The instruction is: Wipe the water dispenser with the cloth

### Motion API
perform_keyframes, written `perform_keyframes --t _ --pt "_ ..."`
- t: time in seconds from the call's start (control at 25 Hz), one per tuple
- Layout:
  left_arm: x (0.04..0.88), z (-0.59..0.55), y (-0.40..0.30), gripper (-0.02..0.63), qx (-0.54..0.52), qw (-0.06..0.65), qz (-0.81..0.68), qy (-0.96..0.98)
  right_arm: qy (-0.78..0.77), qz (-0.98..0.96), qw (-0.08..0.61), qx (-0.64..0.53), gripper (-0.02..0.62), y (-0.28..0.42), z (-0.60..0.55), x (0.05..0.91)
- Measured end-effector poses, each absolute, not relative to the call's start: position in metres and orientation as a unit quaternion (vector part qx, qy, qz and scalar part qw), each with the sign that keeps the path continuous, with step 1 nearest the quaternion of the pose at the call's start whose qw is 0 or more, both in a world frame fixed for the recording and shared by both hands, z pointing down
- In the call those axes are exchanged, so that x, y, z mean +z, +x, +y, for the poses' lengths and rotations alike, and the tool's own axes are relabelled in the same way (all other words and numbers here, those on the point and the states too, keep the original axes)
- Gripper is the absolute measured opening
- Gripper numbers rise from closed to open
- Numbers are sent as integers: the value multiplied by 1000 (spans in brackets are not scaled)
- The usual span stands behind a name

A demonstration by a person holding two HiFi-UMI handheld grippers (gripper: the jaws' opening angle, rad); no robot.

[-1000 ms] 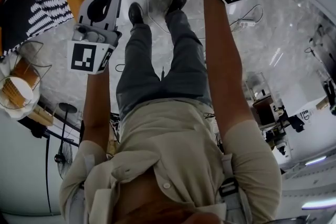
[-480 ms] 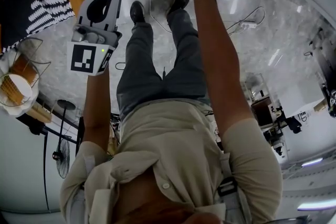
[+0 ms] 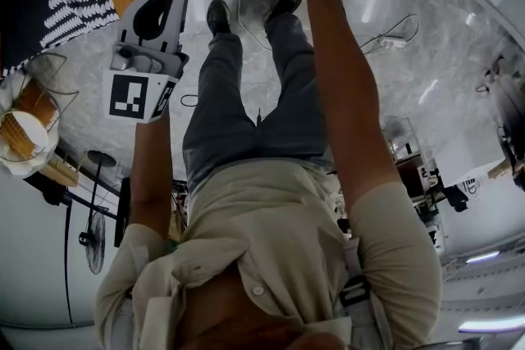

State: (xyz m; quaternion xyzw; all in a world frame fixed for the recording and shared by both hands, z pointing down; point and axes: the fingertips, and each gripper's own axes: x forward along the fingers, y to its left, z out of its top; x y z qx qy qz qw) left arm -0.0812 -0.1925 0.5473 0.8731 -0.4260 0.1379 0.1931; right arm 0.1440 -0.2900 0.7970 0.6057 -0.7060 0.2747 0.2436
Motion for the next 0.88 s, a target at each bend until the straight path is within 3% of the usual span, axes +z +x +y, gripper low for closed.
perform_keyframes --t 0.36,0.68,0.88 --pt "576 -186 -71 15 145 207 -414 874 622 -664 328 255 69 232 -261 835" --pt "584 -186 -61 15 145 208 -405 879 689 -596 318 263 74 283 -224 840" --pt "589 -184 -73 15 147 210 -410 876 747 -521 244 331 74 282 -207 856"
